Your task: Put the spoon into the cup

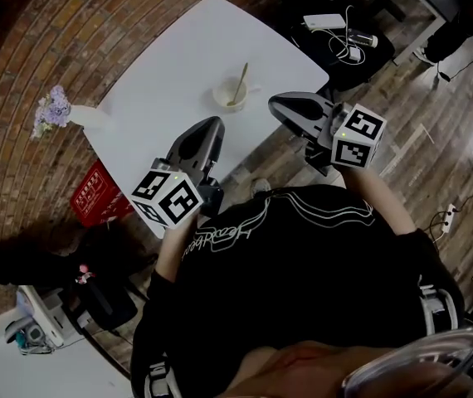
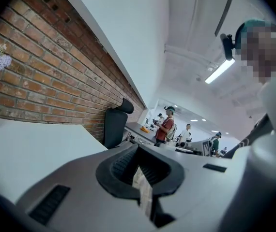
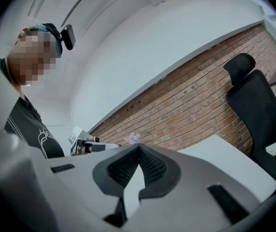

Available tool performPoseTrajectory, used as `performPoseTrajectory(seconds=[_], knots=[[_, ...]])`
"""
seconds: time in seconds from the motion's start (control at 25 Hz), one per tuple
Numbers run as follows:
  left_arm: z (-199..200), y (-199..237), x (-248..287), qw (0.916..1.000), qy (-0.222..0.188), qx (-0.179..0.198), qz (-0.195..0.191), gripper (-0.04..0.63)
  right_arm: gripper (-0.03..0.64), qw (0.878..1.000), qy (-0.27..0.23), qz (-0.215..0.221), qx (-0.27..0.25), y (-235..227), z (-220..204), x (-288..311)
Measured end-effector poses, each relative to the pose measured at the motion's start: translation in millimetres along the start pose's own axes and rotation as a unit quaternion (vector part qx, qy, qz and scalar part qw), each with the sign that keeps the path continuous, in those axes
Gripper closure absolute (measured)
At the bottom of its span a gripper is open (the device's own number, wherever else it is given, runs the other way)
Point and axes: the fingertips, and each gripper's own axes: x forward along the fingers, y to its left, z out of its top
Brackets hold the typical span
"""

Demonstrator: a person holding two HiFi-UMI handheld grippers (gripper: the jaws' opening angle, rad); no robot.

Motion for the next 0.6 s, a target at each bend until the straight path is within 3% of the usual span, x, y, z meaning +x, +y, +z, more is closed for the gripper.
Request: performPoseTrajectory(seconds=[0.6], knots=[[-9.2, 2.3, -5.4, 0.9999, 0.004, -0.011, 0.003, 0.591, 0.62, 1.0, 0.0, -0.003, 0.017, 2.8, -8.4, -1.2]])
